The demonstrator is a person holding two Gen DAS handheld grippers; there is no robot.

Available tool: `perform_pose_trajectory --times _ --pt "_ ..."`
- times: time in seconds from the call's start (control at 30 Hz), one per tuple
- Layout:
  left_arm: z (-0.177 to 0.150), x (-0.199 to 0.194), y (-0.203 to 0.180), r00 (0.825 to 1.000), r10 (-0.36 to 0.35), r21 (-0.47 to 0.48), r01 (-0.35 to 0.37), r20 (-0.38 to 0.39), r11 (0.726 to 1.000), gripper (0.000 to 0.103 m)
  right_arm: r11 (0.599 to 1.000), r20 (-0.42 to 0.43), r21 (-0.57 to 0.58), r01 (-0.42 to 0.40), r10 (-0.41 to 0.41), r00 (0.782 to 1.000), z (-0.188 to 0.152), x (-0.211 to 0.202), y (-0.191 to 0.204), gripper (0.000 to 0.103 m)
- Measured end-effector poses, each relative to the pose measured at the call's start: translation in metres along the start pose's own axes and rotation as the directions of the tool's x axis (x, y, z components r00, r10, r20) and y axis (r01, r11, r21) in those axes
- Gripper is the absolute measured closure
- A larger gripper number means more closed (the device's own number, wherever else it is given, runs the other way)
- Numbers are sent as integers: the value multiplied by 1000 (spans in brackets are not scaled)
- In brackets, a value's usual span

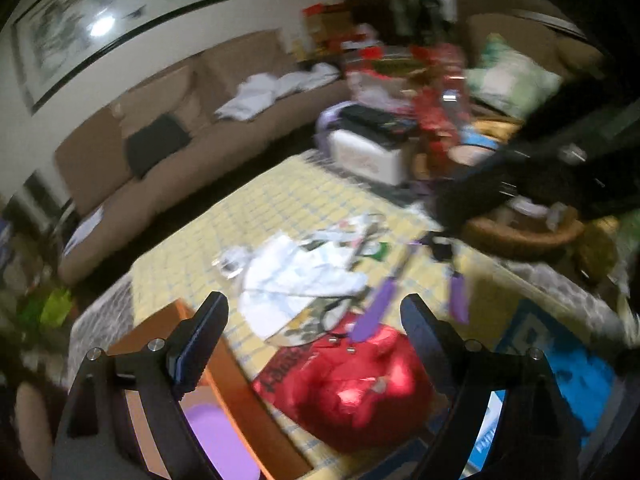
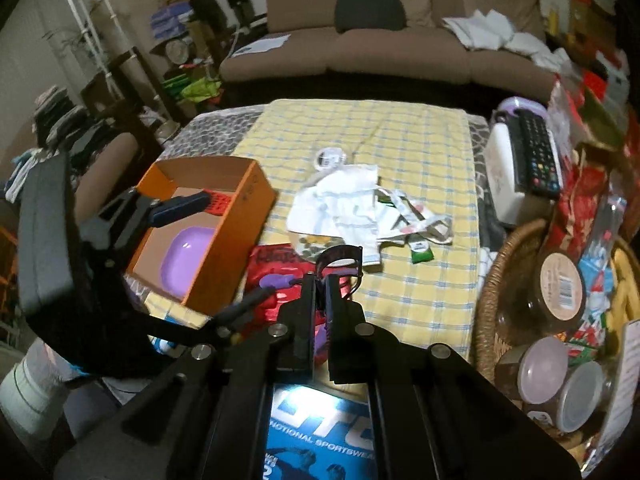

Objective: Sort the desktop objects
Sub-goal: 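Carry the scissors over the box above the purple bowl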

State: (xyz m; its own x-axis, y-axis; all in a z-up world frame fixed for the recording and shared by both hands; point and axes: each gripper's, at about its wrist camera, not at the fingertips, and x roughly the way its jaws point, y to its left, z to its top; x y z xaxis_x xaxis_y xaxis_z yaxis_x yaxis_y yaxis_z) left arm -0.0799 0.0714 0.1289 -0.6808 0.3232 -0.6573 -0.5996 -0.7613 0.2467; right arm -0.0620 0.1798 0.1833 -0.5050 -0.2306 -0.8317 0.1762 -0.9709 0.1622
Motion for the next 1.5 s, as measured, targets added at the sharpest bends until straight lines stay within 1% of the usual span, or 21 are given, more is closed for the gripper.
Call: perform_pose_trajectory --times 0.1,0.13,0.17,0.2,0.23,0.27,0.4,0.43,0.47,0.53,0.57,0.6,0.67,0.73,0.8,0.87,1.03,1.1,1.23,1.27,1.5 --pt "-2 -9 -6 998 -52 34 52 19 998 14 999 -4 -37 -2 2 1000 2 -7 16 98" --pt "-1 -8 -3 997 -72 15 72 8 997 24 999 -3 -46 -8 8 1000 2 -9 21 98" --pt "0 -7 -2 996 -93 -3 93 -2 996 55 998 -3 -55 -15 15 1000 2 -11 26 98" --pt "1 -3 2 989 -142 -43 141 -29 989 76 998 -2 -65 -23 23 1000 1 -13 32 98" --pt "1 0 6 983 -178 -75 174 -49 982 91 997 3 -72 -31 31 1000 1 -16 38 99" --pt "-1 2 10 977 -206 -103 200 -60 974 92 997 5 -75 -37 37 999 2 -18 43 99" --pt "-9 -10 16 972 -232 -171 224 -28 959 93 995 17 -86 -45 47 999 5 -22 56 99" --pt "-11 -11 17 973 -231 -183 223 -25 957 93 995 22 -86 -53 55 998 7 -23 59 99" --pt "-12 -15 19 981 -194 -200 187 -18 962 94 995 24 -83 -60 62 998 7 -23 60 99" --pt "-14 -18 27 979 -202 -255 193 -8 947 95 994 47 -56 -91 94 994 9 -27 61 98" --pt "-15 -23 35 983 -185 -293 178 5 939 96 994 75 -23 -109 110 991 10 -33 58 91" --pt "-16 -25 42 983 -181 -312 174 9 934 96 993 96 -1 -114 114 989 9 -37 55 71" --pt "-18 -32 53 989 -150 -339 145 11 929 95 995 152 29 -95 90 984 6 -46 49 49" --pt "-21 -41 61 993 -121 -342 117 9 933 95 996 152 22 -85 81 985 5 -44 51 49" --pt "-25 -46 69 994 -105 -346 99 1 933 95 997 106 10 -81 79 991 5 -29 61 49" --pt "-31 -49 75 995 -103 -362 95 -5 927 95 996 32 6 -89 89 996 8 -3 72 51" --pt "-47 -65 88 996 -88 -370 82 3 926 95 996 -48 -35 -86 85 995 12 37 98 59" --pt "-55 -67 93 998 -59 -361 48 -19 931 95 989 -90 -31 -145 142 986 16 55 108 74" --pt "-69 -70 113 998 -60 -395 46 -22 918 94 977 -126 -31 -211 206 970 20 74 126 84" --pt "-71 -71 120 998 -60 -403 46 -23 914 94 968 -144 -23 -251 245 959 25 82 133 92" --pt "-97 -67 177 996 -54 -438 20 -65 899 94 954 -179 -86 -287 269 947 54 114 175 91"
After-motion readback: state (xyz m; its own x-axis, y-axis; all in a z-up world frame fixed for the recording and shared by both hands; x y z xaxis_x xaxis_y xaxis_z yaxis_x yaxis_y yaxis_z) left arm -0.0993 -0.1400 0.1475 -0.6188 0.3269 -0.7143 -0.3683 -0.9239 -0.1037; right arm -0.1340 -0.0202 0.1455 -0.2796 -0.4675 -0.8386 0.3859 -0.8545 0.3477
